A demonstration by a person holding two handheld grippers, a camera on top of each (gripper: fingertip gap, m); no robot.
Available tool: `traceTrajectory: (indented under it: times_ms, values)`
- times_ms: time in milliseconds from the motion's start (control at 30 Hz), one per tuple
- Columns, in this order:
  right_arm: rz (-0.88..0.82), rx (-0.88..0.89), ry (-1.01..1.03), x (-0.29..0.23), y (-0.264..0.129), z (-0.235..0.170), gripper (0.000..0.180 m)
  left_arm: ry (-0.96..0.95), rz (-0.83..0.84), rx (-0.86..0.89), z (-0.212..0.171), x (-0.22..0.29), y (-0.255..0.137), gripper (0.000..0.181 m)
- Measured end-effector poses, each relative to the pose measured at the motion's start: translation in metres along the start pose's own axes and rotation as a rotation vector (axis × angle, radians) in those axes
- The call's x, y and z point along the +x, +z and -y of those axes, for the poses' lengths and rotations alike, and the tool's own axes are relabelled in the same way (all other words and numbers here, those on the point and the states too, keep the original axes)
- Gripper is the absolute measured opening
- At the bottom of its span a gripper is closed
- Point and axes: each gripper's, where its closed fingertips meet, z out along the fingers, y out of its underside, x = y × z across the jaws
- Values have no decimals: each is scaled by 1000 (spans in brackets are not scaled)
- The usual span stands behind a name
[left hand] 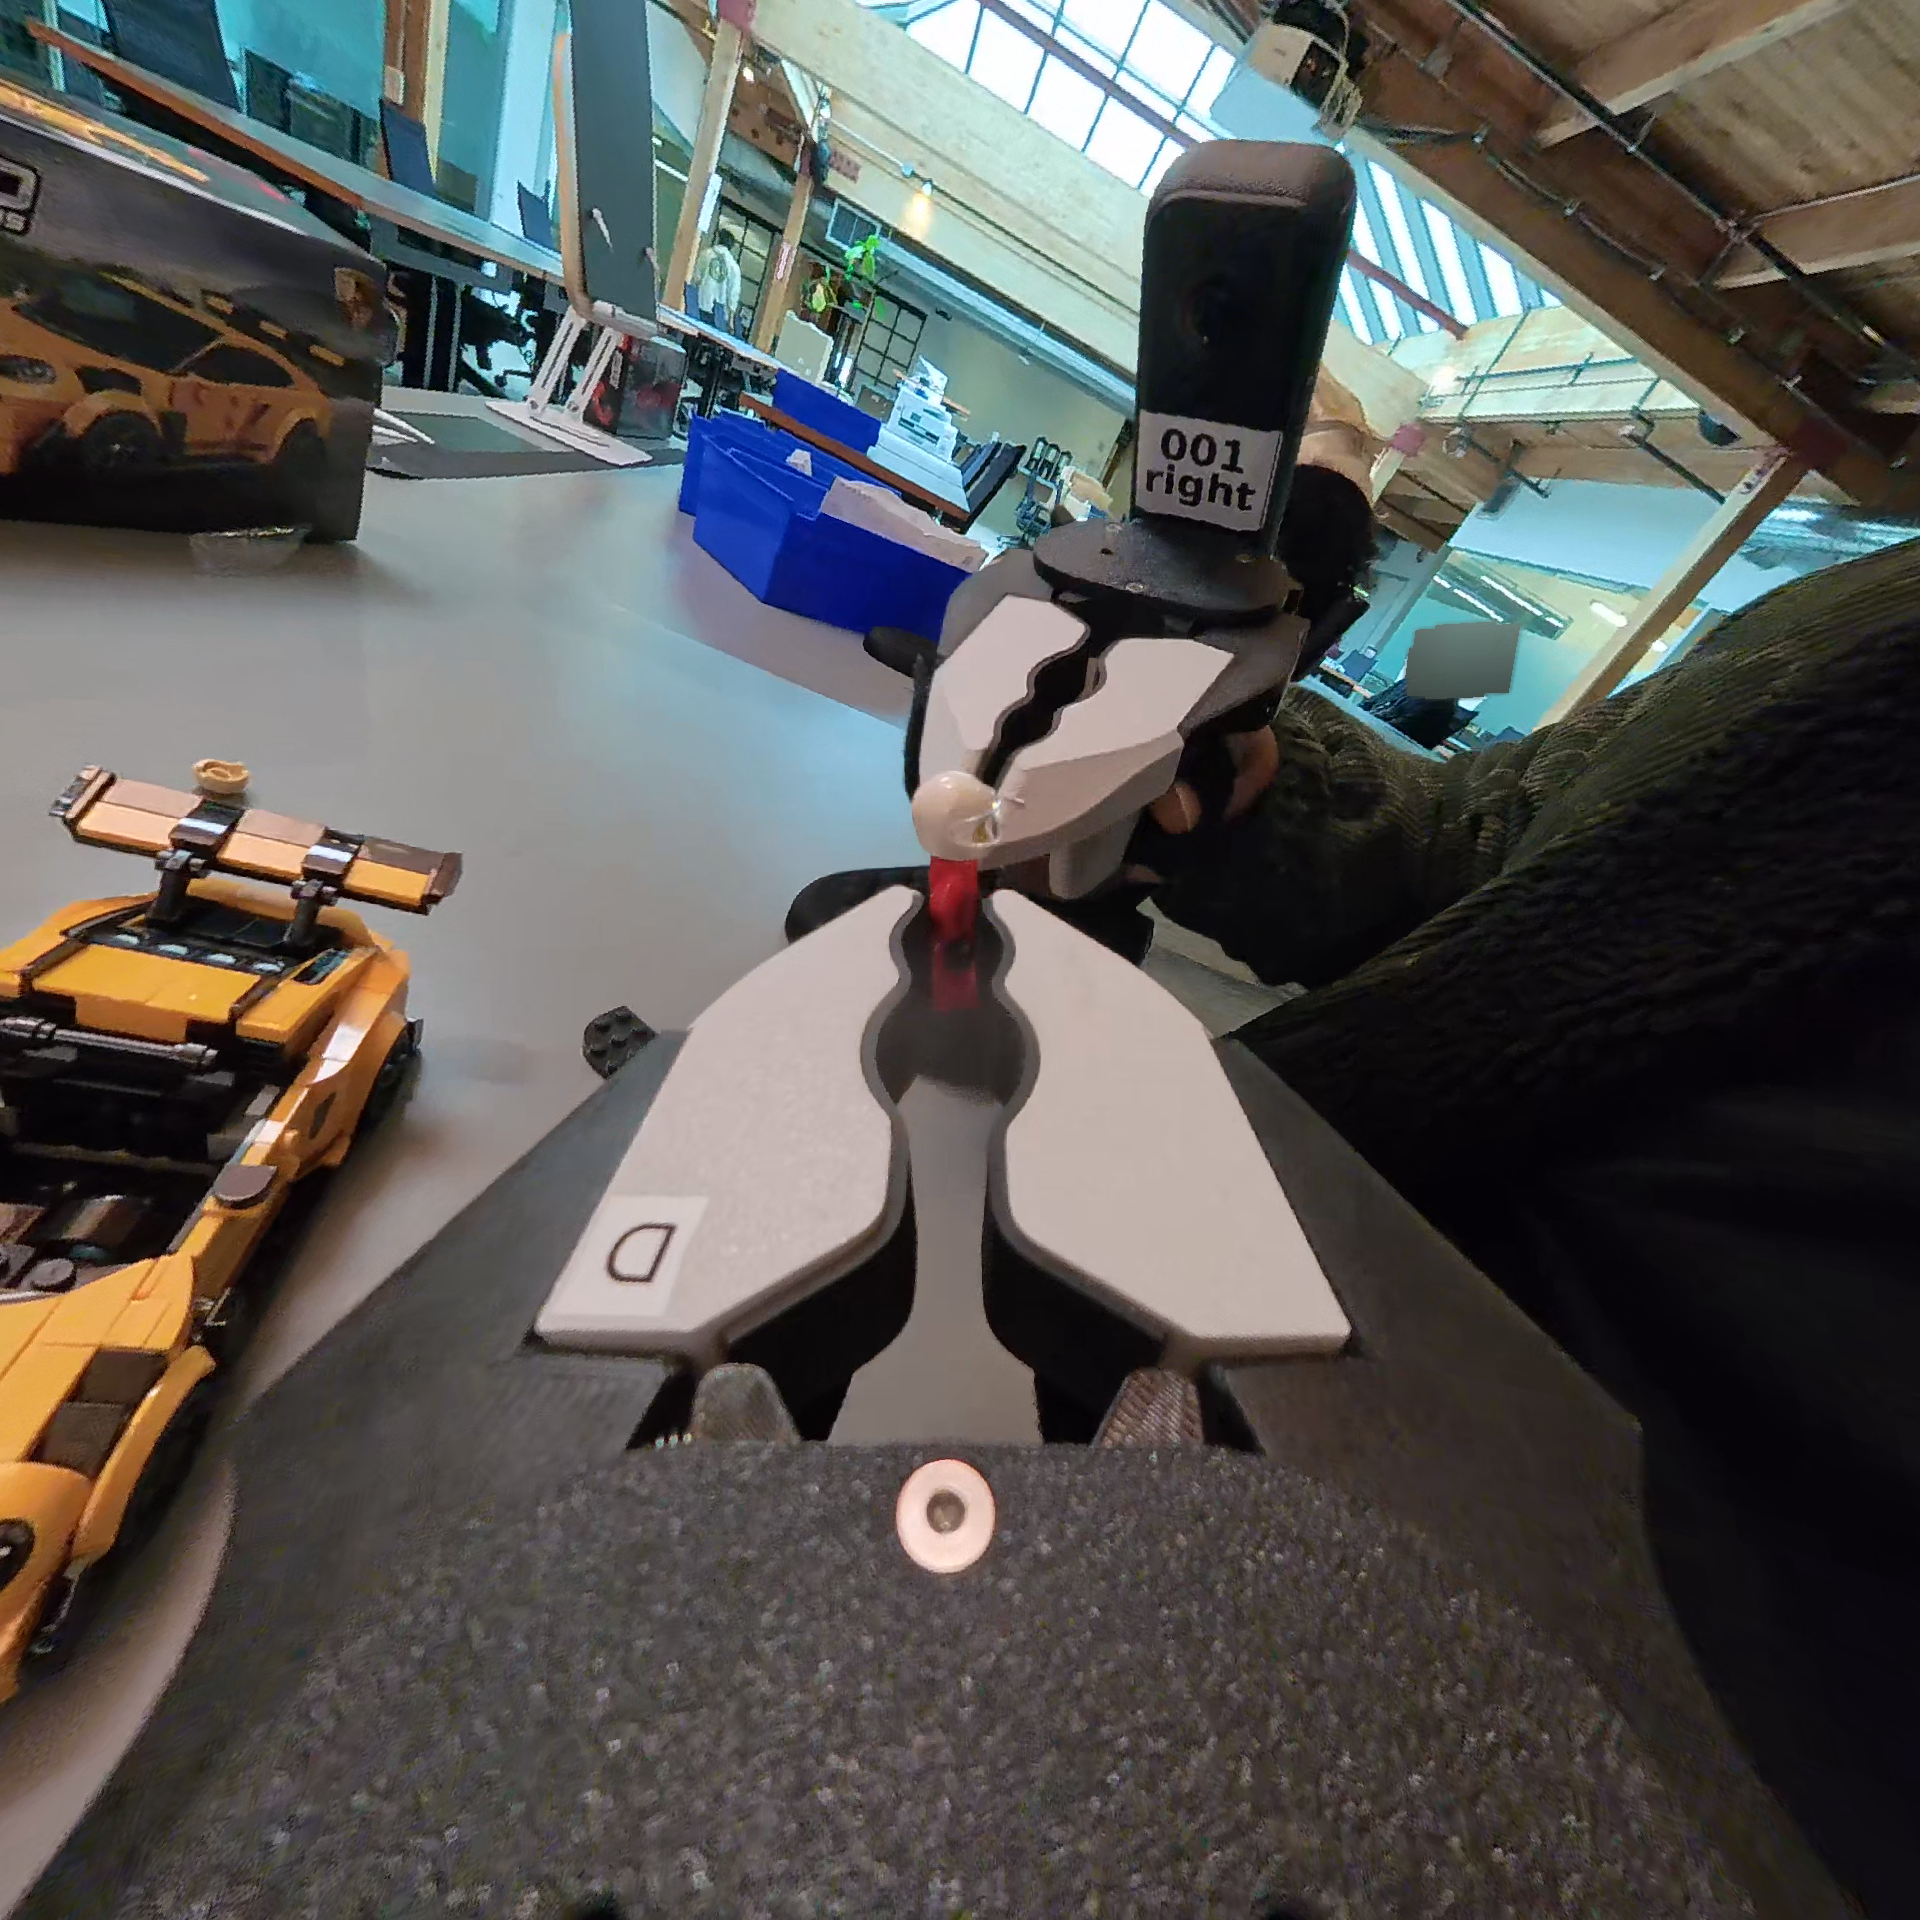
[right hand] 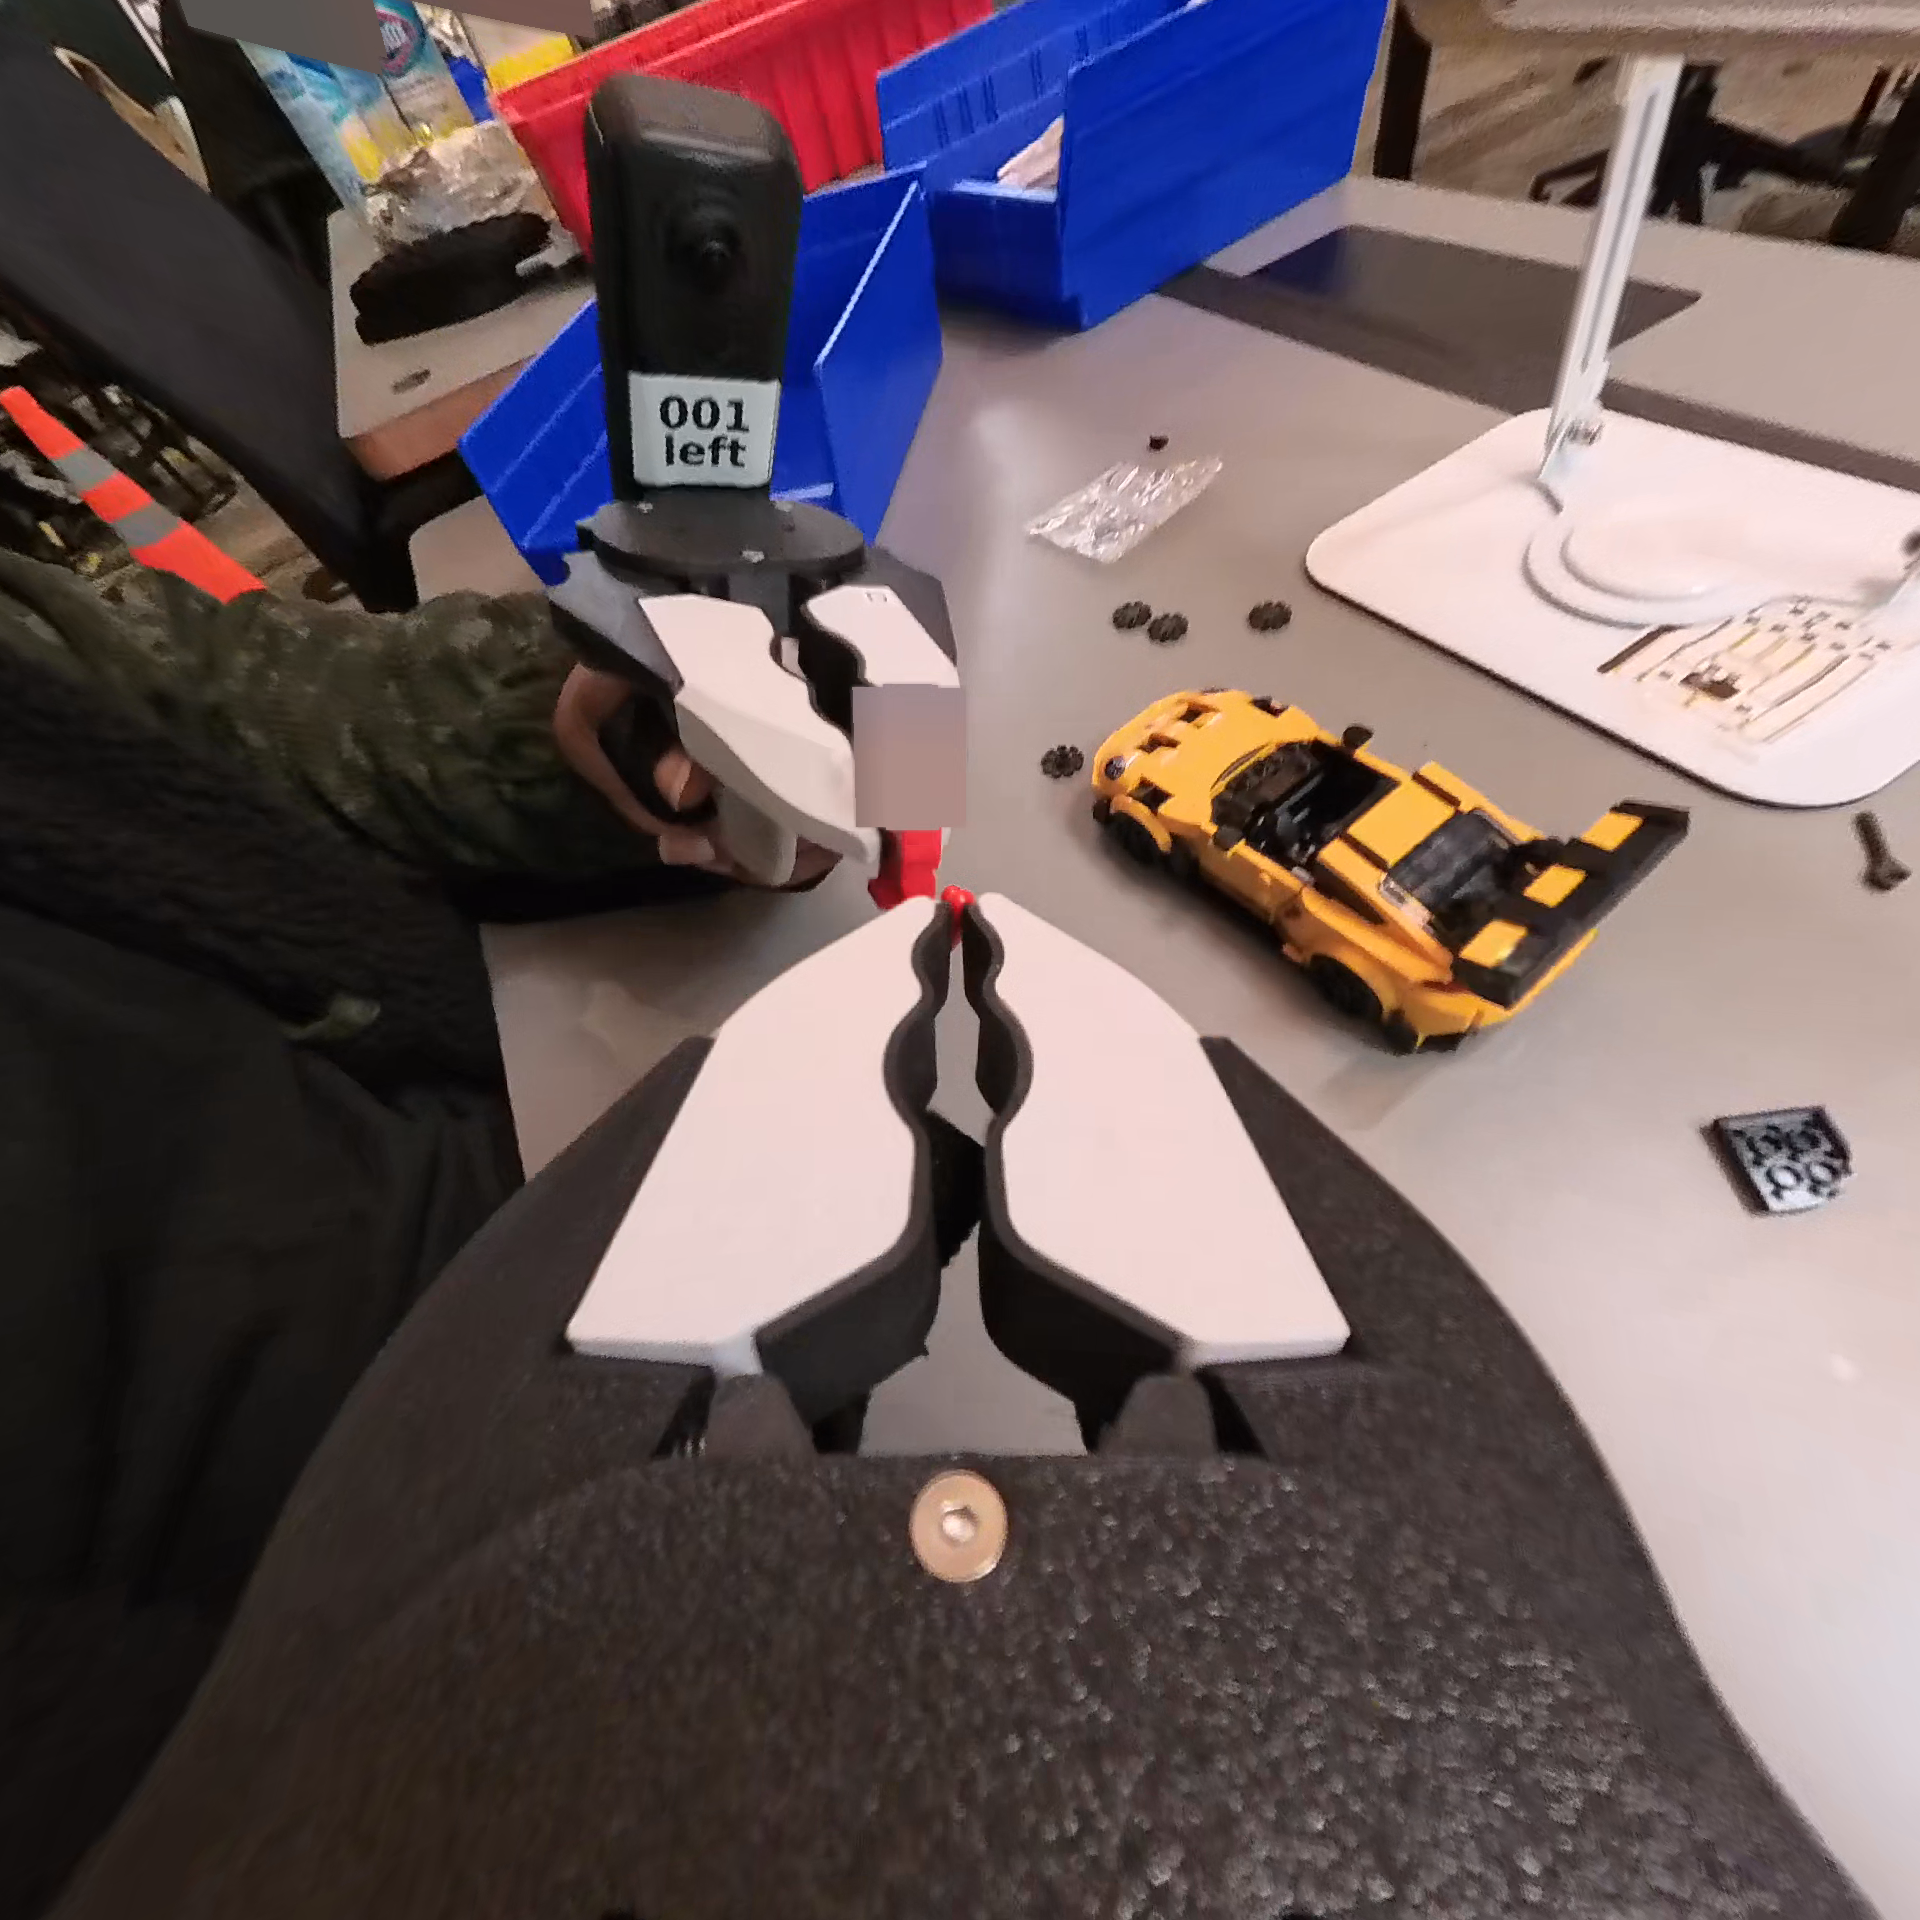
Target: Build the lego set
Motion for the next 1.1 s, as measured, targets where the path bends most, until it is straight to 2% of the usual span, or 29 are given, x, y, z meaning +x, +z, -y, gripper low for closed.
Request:
traceTrajectory:
  times_ms: [767,1100]
  values:
    - [-98,-69,-221,-5,11,13,1,-57,-29,31,3,0,-2,8]
    - [-142,-168,-419,-7,11,0,1,-80,-33,-71,-12,2,3,8]
